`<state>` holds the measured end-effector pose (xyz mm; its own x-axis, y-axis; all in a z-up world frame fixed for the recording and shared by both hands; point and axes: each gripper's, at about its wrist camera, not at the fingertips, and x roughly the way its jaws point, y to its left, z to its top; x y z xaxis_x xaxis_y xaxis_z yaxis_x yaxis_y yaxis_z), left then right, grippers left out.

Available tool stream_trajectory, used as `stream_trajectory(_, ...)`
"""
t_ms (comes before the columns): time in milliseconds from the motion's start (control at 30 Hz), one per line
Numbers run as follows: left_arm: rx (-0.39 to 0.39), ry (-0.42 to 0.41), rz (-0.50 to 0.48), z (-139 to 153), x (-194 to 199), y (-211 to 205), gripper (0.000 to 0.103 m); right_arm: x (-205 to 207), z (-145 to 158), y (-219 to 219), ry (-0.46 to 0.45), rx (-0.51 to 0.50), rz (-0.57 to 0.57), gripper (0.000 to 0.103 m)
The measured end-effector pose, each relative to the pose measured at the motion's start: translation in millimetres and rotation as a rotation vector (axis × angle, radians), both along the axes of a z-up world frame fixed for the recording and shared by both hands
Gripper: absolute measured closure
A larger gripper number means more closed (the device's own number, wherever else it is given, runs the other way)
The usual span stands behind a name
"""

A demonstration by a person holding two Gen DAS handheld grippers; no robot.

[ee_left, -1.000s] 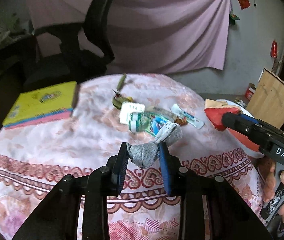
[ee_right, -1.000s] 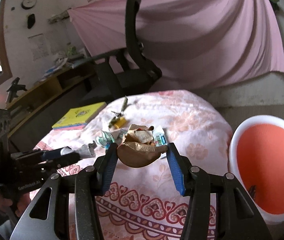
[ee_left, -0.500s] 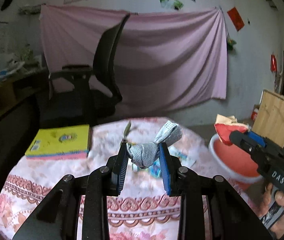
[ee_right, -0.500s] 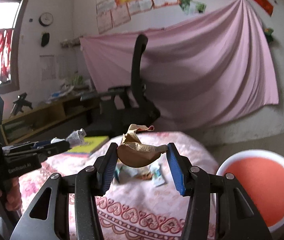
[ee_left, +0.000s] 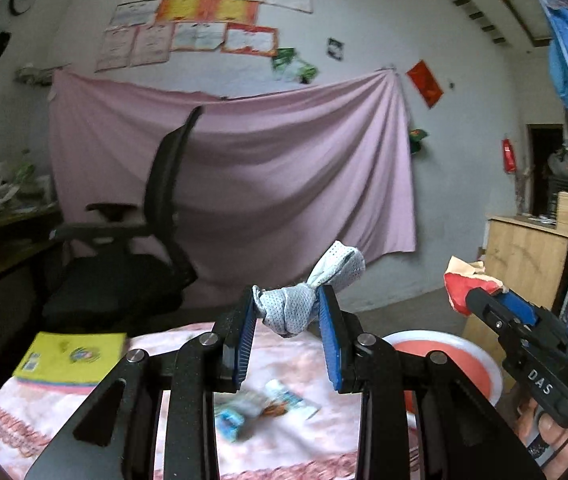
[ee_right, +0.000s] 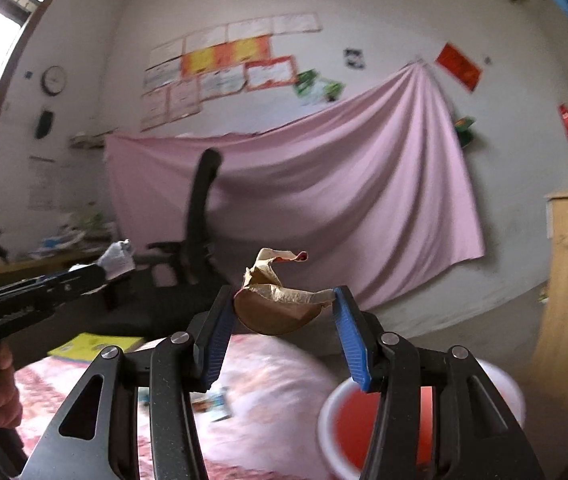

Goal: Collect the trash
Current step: 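Carry the grey cloth and brown paper to the basin and open both tools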

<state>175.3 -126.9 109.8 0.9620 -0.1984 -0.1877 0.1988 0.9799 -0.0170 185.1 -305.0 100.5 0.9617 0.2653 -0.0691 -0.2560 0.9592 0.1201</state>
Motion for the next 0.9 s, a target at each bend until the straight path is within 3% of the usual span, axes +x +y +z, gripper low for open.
stream_trajectory(267,0.024,0.033,-0.123,-8.0,36.0,-58.4,0.077,16.1,-9.7,-46.8,0.060,0.048,-0.133,0.055)
stream_trajectory(700,0.072,0.252,-0.210,-48.2,97.8,-124.4,0.077,46.8,-42.4,-93.3,0.289,0.107,-0.243,0.055)
stream_trajectory(900,0.101,0.319,-0.240,-70.4,100.1,-139.9,0.076,57.2,-54.5,-101.9,0.374,0.129,-0.262,0.054)
